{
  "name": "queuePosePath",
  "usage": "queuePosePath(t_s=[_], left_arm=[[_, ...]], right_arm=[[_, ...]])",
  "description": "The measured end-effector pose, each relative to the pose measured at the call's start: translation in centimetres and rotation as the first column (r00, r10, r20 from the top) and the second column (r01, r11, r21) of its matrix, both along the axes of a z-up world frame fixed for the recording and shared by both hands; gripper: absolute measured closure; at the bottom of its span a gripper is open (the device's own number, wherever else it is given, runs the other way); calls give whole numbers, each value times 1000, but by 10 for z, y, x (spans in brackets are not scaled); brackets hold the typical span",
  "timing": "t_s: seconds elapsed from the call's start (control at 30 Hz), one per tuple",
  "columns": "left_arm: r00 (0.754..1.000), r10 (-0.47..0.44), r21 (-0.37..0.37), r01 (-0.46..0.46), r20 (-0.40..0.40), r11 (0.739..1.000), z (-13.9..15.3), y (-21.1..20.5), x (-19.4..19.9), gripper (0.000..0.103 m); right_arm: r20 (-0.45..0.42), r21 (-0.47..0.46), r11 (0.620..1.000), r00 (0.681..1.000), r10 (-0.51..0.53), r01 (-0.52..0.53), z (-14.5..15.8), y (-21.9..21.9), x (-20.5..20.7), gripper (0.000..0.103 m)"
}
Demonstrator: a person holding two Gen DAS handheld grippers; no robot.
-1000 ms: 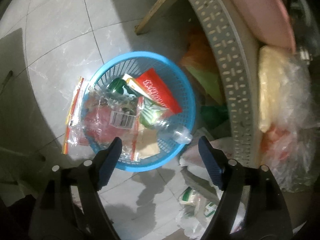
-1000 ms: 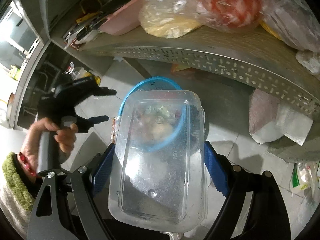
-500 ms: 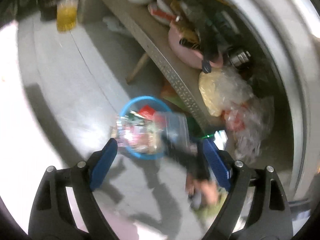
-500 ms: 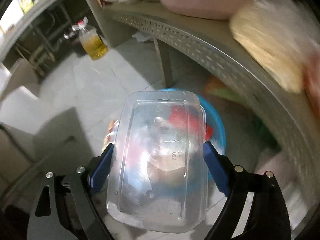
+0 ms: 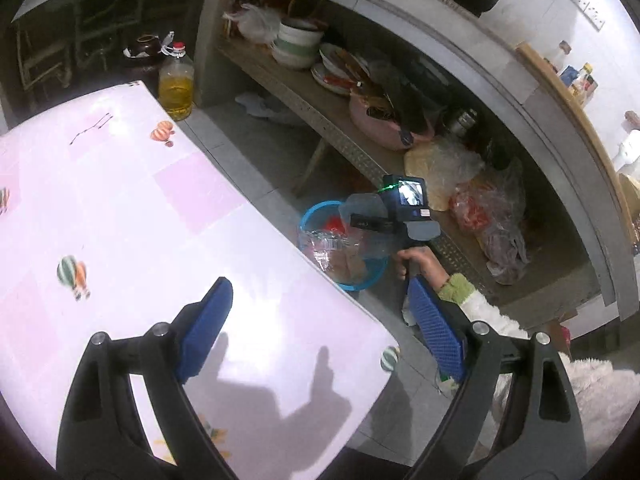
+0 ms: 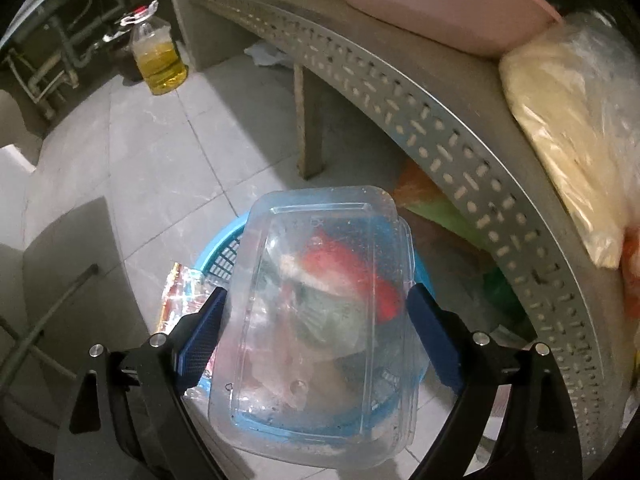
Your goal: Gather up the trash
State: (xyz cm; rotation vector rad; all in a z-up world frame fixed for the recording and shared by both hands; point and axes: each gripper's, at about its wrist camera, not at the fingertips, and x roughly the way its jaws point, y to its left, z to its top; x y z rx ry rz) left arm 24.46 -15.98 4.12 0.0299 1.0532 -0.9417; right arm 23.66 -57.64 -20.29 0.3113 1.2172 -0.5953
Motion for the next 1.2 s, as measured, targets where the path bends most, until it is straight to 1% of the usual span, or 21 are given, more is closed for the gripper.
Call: queuePosePath(t_s=[0.13,0.27,0.33,0.4,0.47,0.53,0.63,0.7,0.8,0.83,0.9,0.97,1.0,1.03,1.1,1.2], left_arm=[[1000,23,-44,-23,-7,999,-2,24,-15,18],[998,53,-54,-54,-21,997,-6,41,-23,18],[998,62,-47,-63,-12,997,-7,47,-26,18],[997,75,-41,-74,17,996,-6,54,-30,18],[996,81,-40,-80,32,996,-4,58,-33,18],[995,82,-44,-79,53,996,-2,63,-37,18],[992,83,-53,-78,93,996,2,68,-47,18],[990,85,-61,-78,114,995,3,71,-55,17],[983,105,-98,-91,148,991,5,80,-74,13],[981,111,-108,-94,159,990,6,82,-79,13],[971,136,-124,-112,199,986,5,86,-93,11],[967,146,-128,-122,209,984,1,84,-103,11],[965,151,-126,-127,212,984,-1,83,-109,11],[964,153,-126,-128,215,984,-2,82,-113,11],[958,168,-125,-142,232,982,-5,79,-123,11],[931,226,-111,-202,287,973,-9,75,-146,10]], right_arm=[[-16,21,999,999,30,-29,-11,0,16,15],[-40,12,1000,999,4,-4,-20,-2,24,15],[-47,-20,1000,999,-5,4,-18,0,24,15],[-46,-48,999,999,-10,8,-12,3,23,15],[-30,-77,997,999,-16,14,-3,7,18,15],[-3,-109,994,1000,-23,22,14,14,8,15],[65,-125,992,998,0,9,48,29,-12,15],[119,-149,989,992,40,-22,79,51,-34,15],[189,-172,984,978,86,-53,120,83,-66,15],[232,-175,982,967,104,-64,142,100,-86,15],[286,-175,982,950,123,-74,169,120,-110,15],[358,-171,982,924,136,-78,202,145,-142,15],[398,-168,982,906,142,-80,219,159,-159,13],[422,-167,983,895,145,-80,231,169,-169,10],[476,-153,985,867,149,-85,251,191,-195,7],[495,-145,984,853,165,-106,267,224,-214,7]])
